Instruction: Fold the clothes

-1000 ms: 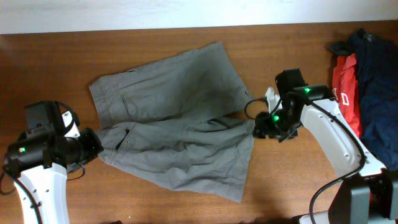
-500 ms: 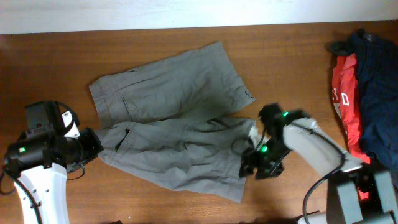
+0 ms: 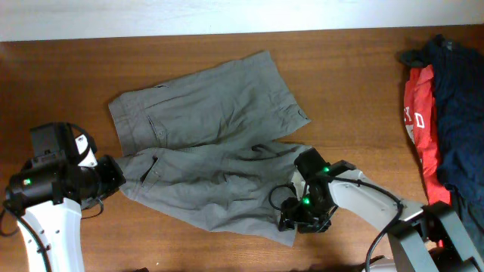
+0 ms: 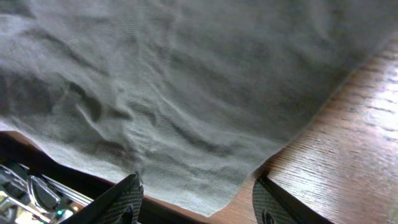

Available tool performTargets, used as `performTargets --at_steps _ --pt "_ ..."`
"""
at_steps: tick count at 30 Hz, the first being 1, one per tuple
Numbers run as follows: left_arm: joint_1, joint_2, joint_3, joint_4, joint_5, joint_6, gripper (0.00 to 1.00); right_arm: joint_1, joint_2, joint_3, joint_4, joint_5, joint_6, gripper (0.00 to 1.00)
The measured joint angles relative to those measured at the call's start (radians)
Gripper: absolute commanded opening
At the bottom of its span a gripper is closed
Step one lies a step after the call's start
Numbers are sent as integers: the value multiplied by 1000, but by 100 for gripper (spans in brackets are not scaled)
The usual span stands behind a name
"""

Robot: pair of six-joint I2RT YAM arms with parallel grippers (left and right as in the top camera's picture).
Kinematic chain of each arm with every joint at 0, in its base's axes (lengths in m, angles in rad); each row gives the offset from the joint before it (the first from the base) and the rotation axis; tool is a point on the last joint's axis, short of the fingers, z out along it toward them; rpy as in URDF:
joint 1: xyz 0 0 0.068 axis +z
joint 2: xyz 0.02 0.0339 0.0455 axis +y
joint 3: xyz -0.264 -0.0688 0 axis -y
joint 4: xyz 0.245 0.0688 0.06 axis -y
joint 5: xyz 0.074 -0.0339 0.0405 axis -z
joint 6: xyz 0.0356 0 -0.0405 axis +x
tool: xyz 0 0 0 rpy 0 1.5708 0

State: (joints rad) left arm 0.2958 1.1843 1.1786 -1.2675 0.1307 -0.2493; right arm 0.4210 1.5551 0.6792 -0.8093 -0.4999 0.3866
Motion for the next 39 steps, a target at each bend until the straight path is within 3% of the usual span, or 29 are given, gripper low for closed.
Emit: performTargets --at_steps 5,8,10,17,23,30,39 --pt "0 0 0 0 0 0 1 14 0 -20 11 -53 1 48" --pt "0 0 0 0 0 0 1 60 6 -30 14 -69 -7 19" --pt "0 0 0 0 0 0 1 85 8 -32 19 -73 -4 5" --pt "0 0 0 0 0 0 1 96 -23 -33 24 -64 2 4" --pt "0 0 0 4 0 0 1 96 -234 -11 -78 34 12 4" --pt "0 -1 0 -23 23 0 1 96 -431 156 -262 257 64 4" --pt "0 -35 60 -38 38 0 1 53 -431 396 -220 338 81 4"
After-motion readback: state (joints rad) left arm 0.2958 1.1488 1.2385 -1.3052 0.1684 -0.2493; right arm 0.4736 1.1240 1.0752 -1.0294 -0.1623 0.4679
